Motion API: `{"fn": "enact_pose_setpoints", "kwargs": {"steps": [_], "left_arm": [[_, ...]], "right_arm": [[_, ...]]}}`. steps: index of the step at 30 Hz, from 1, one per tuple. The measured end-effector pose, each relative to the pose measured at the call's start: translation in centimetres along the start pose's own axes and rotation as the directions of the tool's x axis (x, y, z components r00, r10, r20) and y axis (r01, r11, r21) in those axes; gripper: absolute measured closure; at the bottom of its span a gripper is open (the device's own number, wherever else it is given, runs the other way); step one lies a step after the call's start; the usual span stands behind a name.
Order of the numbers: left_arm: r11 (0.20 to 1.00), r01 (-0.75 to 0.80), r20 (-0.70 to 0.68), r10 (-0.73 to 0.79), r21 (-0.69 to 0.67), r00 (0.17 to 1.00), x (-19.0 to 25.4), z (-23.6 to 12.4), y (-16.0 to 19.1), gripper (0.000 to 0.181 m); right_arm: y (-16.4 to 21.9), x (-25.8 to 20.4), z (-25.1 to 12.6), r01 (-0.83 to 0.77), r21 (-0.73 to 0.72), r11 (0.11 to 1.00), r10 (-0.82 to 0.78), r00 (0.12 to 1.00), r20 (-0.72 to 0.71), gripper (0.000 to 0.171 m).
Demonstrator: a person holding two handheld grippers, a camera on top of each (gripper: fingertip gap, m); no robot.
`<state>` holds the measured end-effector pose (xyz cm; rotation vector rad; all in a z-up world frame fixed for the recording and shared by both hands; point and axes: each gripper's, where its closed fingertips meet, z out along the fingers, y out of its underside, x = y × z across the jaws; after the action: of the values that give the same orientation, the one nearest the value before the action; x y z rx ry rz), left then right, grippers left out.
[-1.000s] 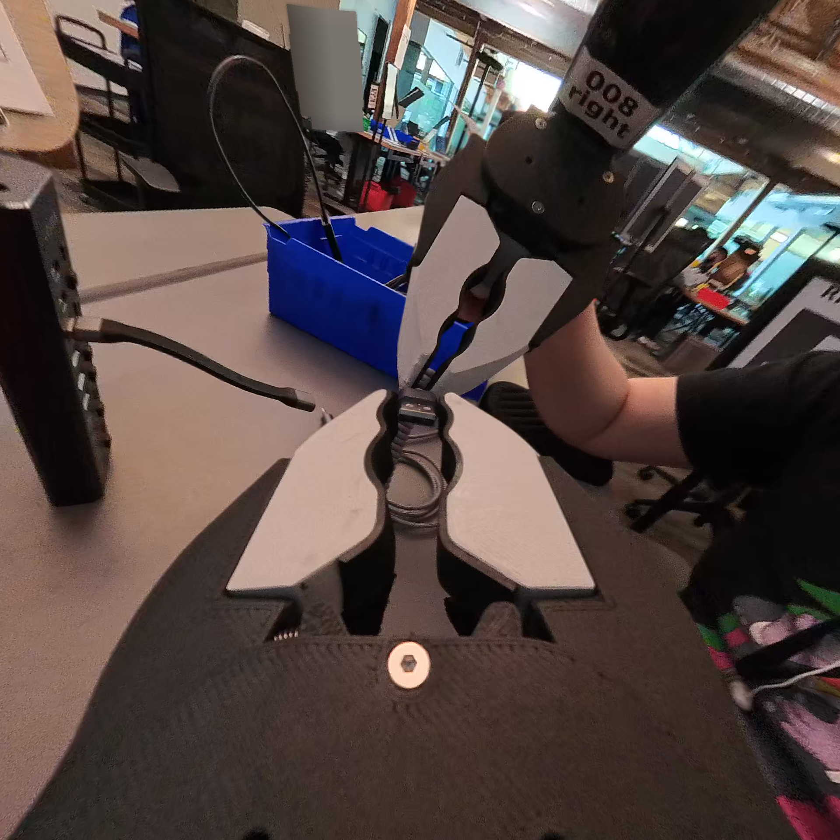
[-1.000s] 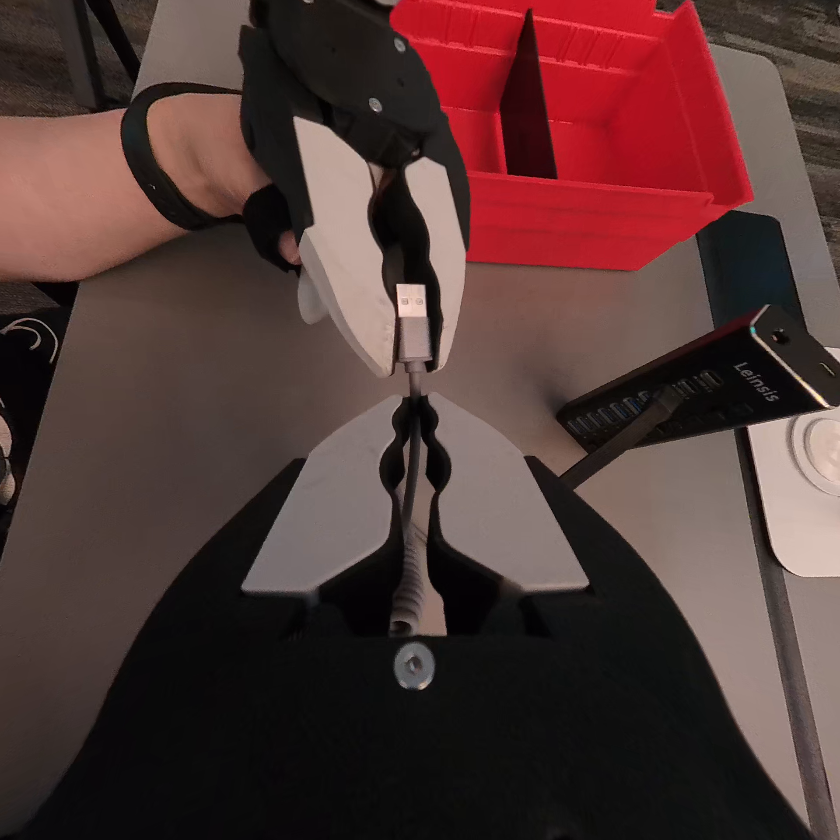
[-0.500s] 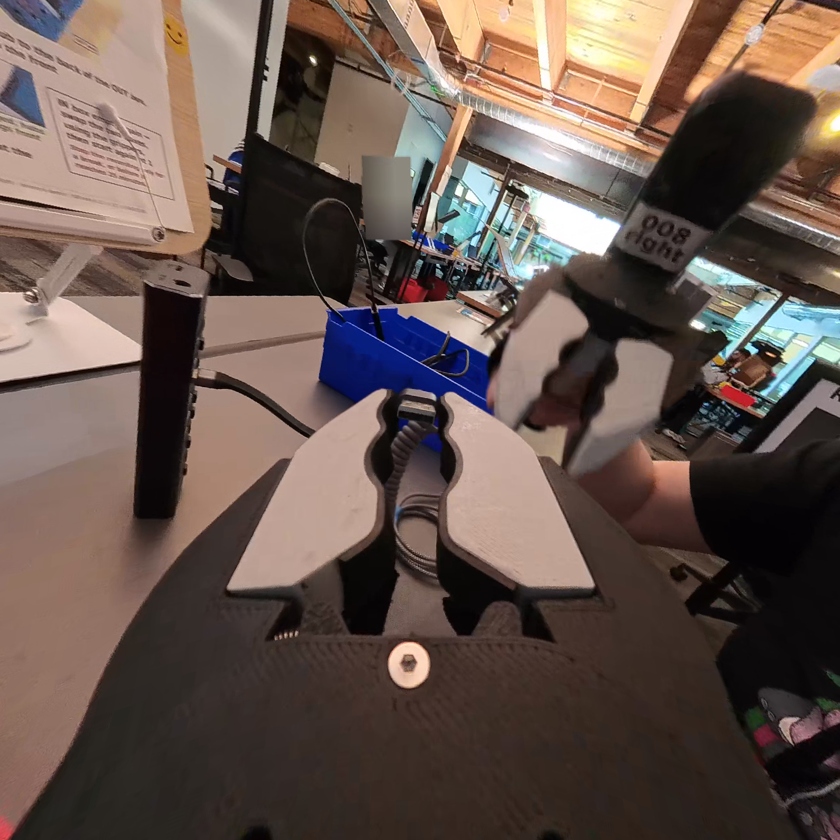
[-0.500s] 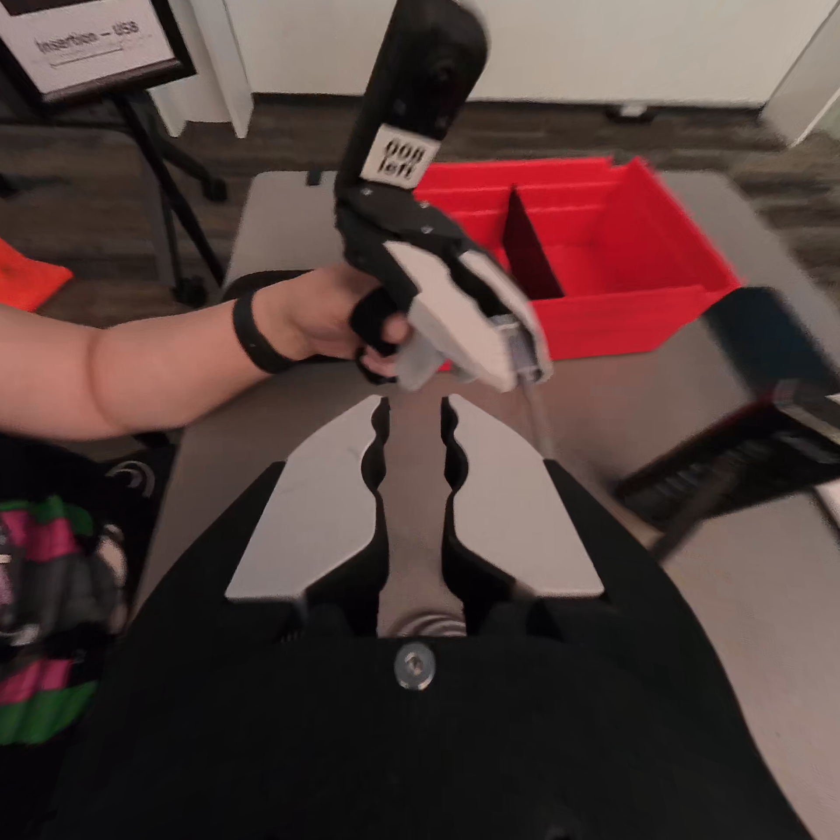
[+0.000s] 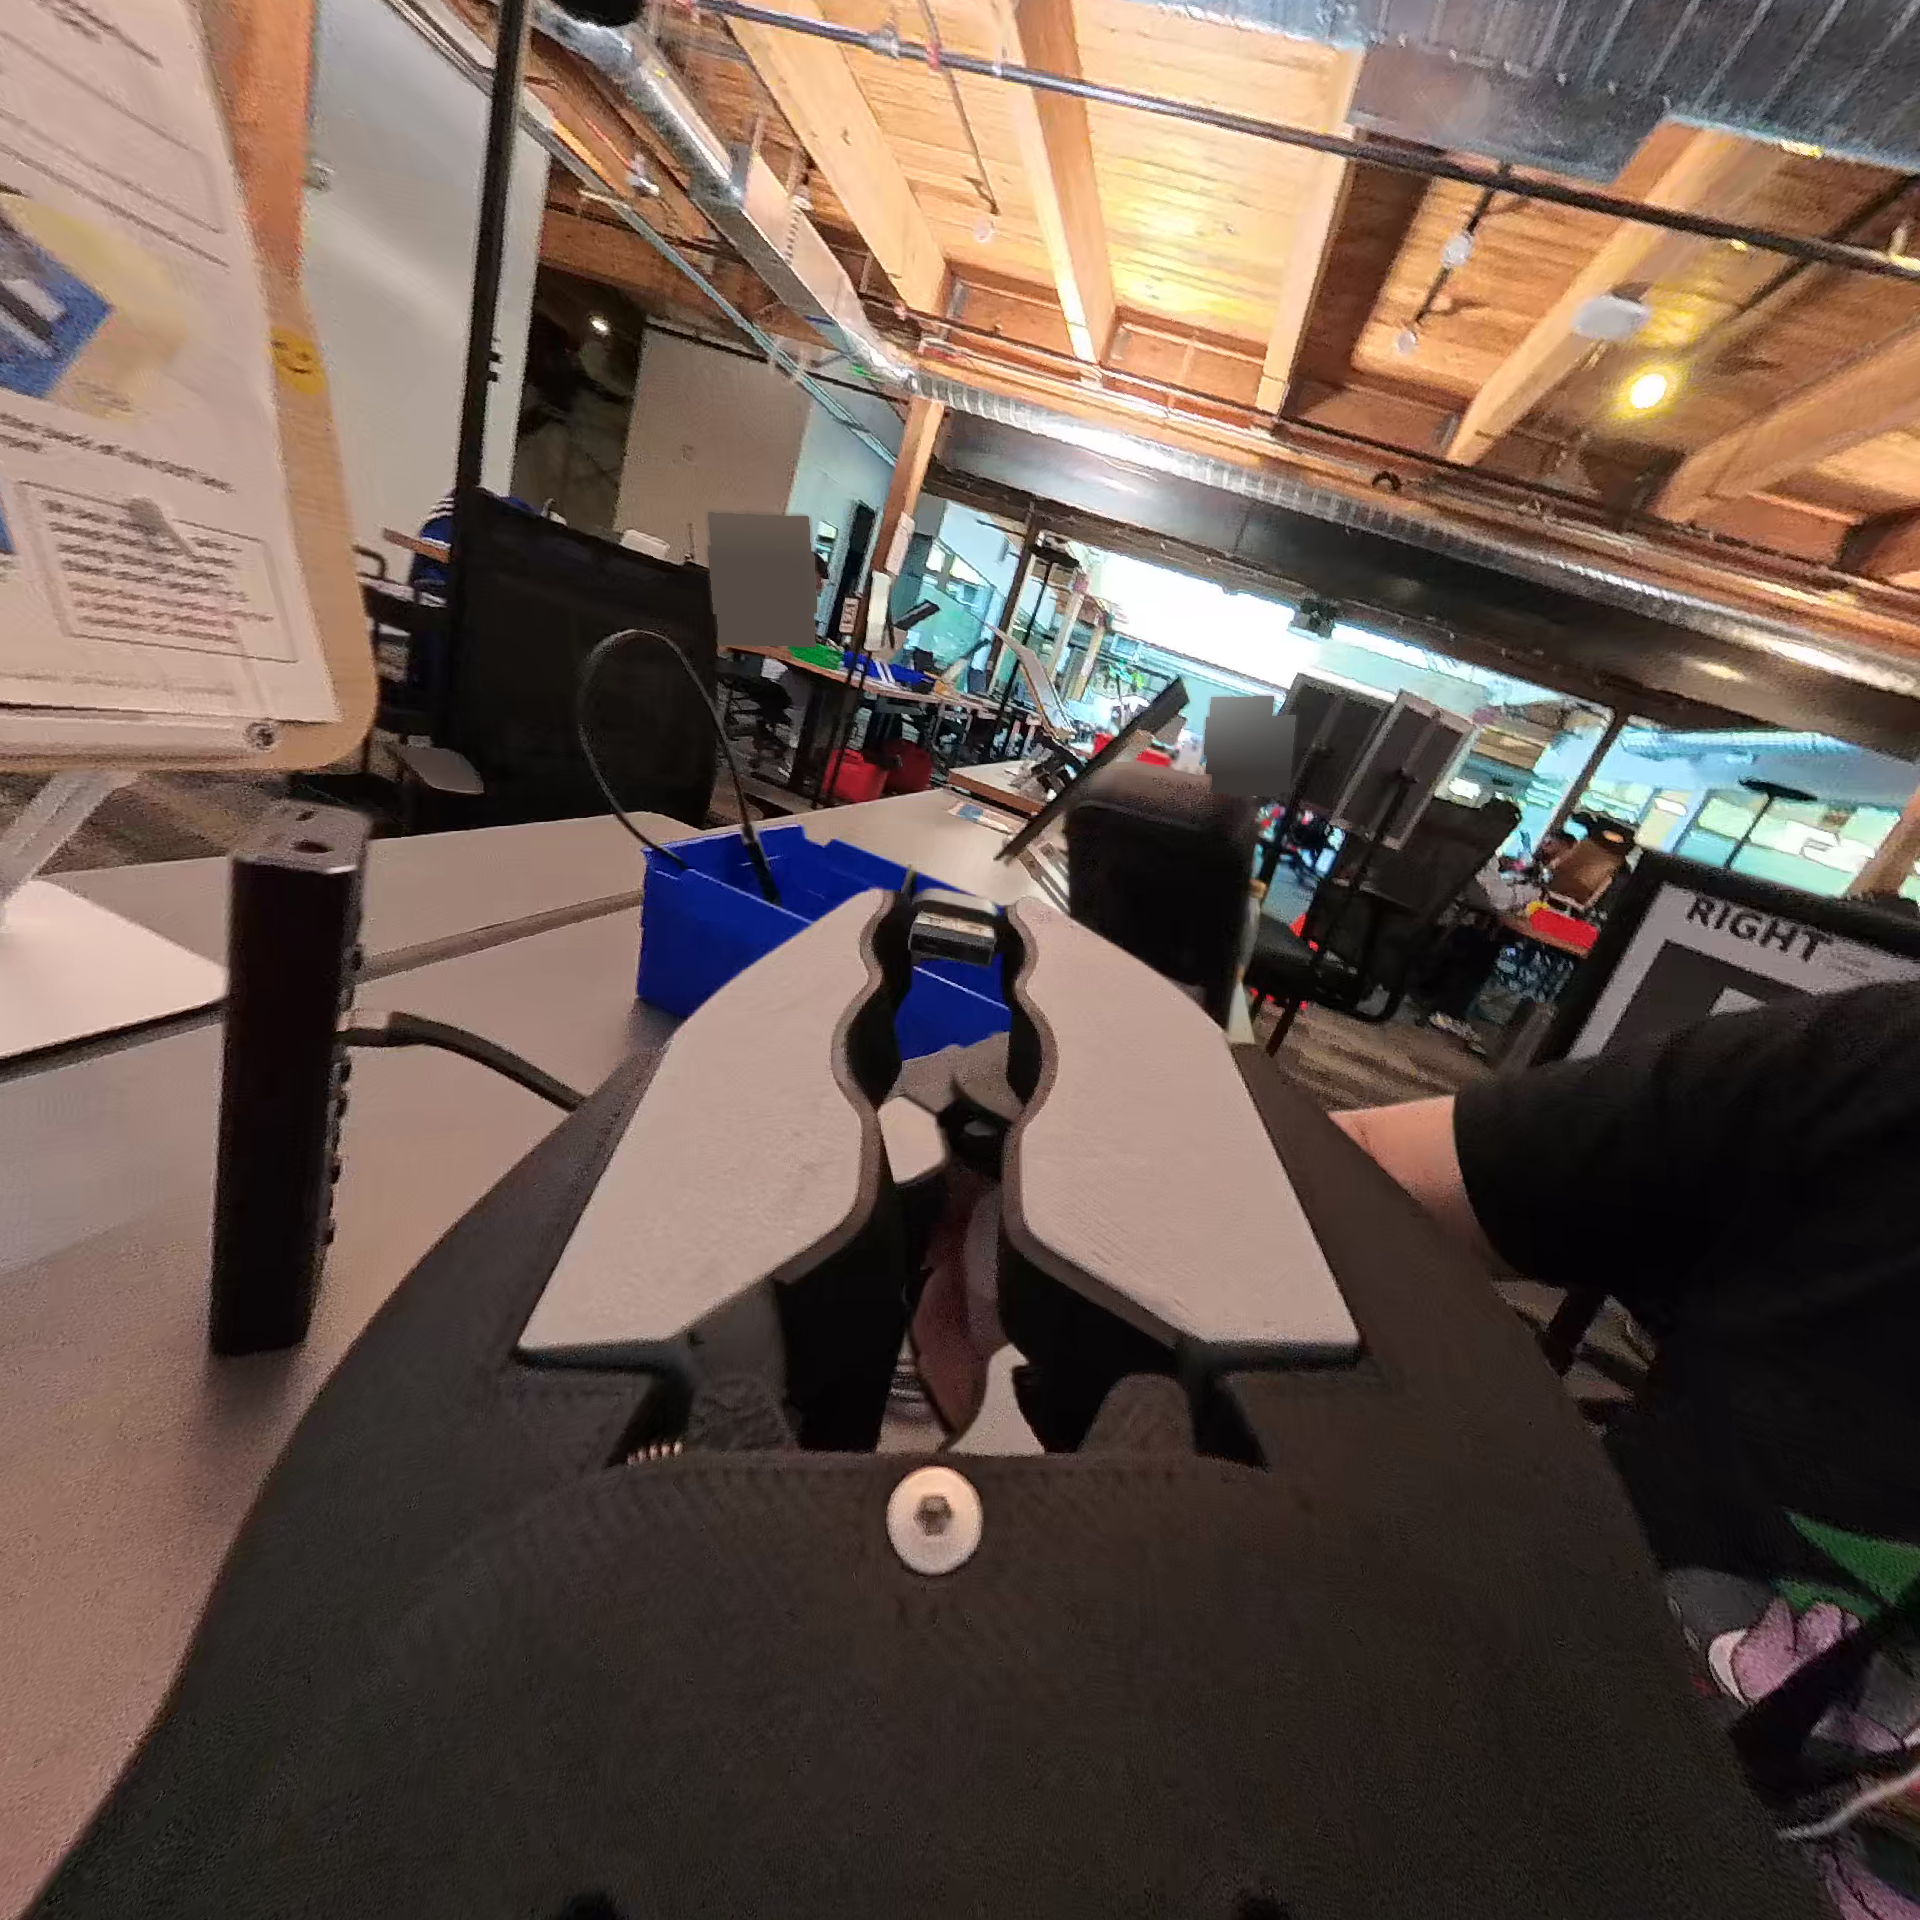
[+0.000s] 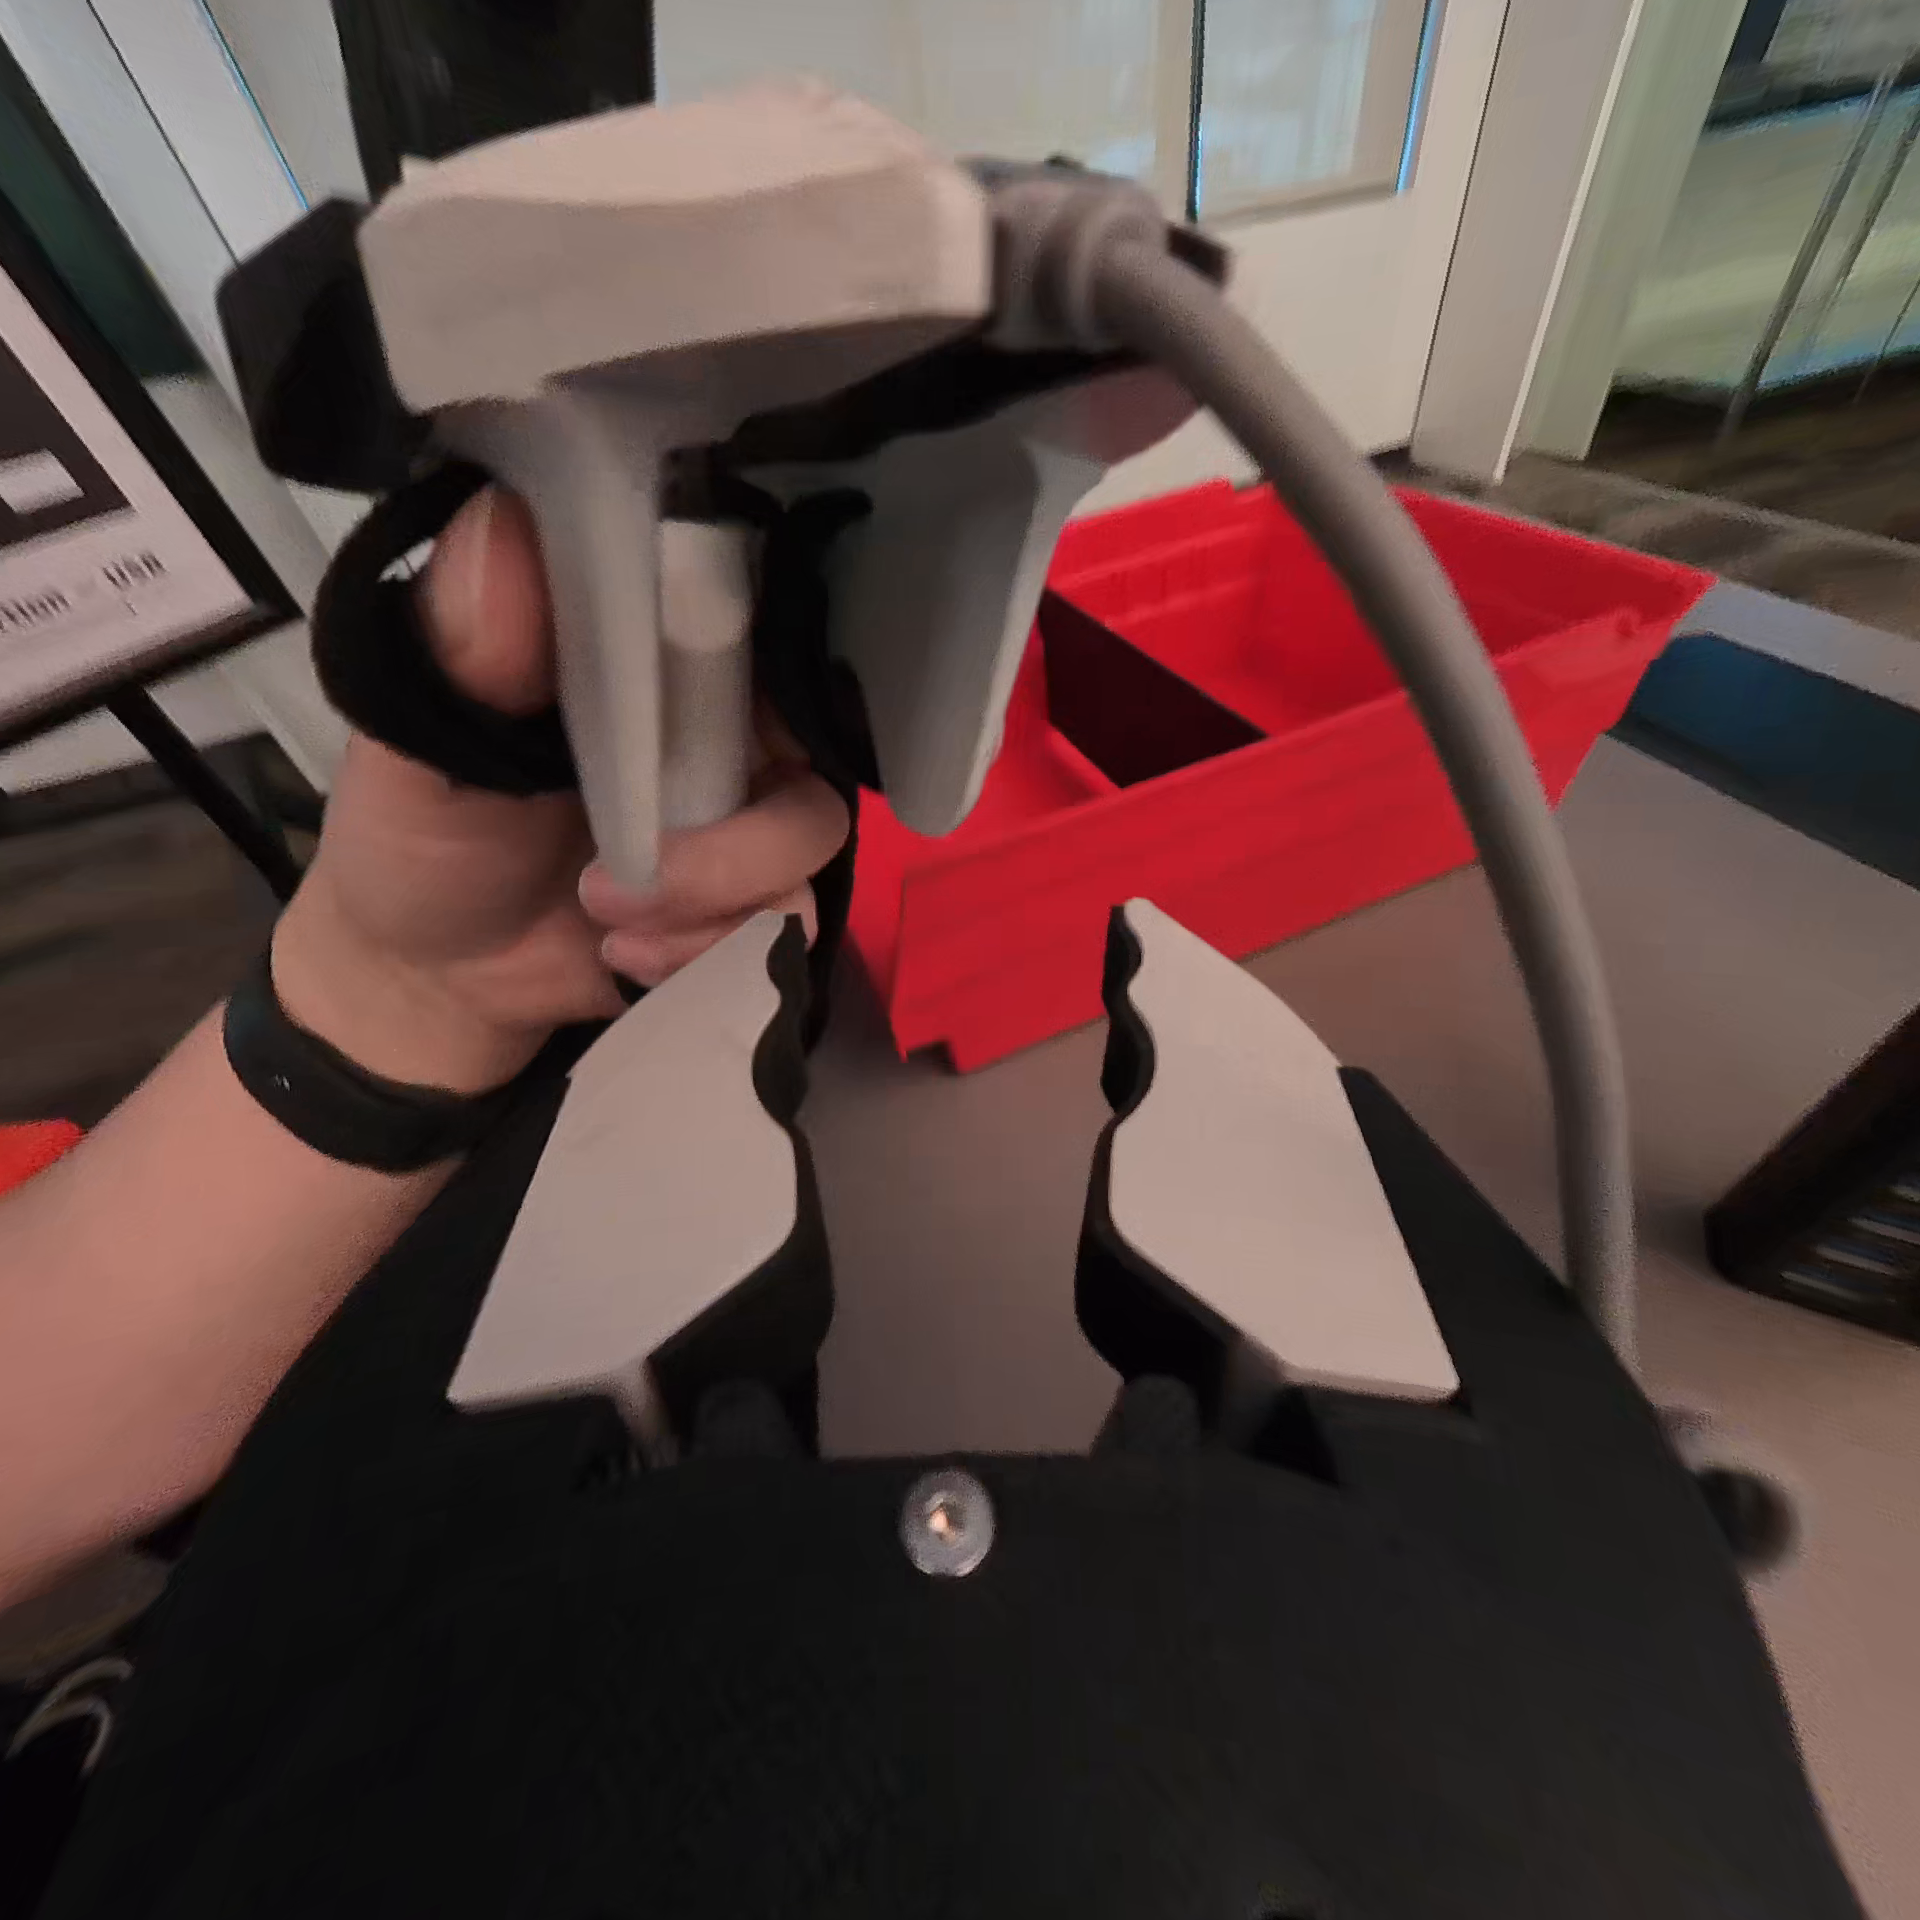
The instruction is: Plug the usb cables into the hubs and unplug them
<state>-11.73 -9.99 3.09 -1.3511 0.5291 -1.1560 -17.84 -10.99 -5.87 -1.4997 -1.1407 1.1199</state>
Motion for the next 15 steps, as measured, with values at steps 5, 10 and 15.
{"fn": "enact_pose_setpoints", "kwargs": {"steps": [5,10,15], "left_arm": [[0.994,-0.101,-0.037,0.099,-0.042,0.994,2.2,0.8,0.4,0.166],[0.997,-0.075,-0.135,0.079,0.034,0.988,3.9,0.4,-0.8,0.166],[0.997,-0.066,-0.218,0.075,0.045,0.973,5.0,0.3,-0.9,0.165]], "right_arm": [[-2.4,2.7,-1.4,0.086,0.186,0.979,-0.061,0.989,-0.135,0.114],[-8.8,2.5,-7.1,0.17,0.504,0.847,-0.125,0.985,-0.122,0.116],[-10.5,-2.6,-10.4,0.296,0.626,0.721,-0.428,0.901,0.068,0.131]]}}
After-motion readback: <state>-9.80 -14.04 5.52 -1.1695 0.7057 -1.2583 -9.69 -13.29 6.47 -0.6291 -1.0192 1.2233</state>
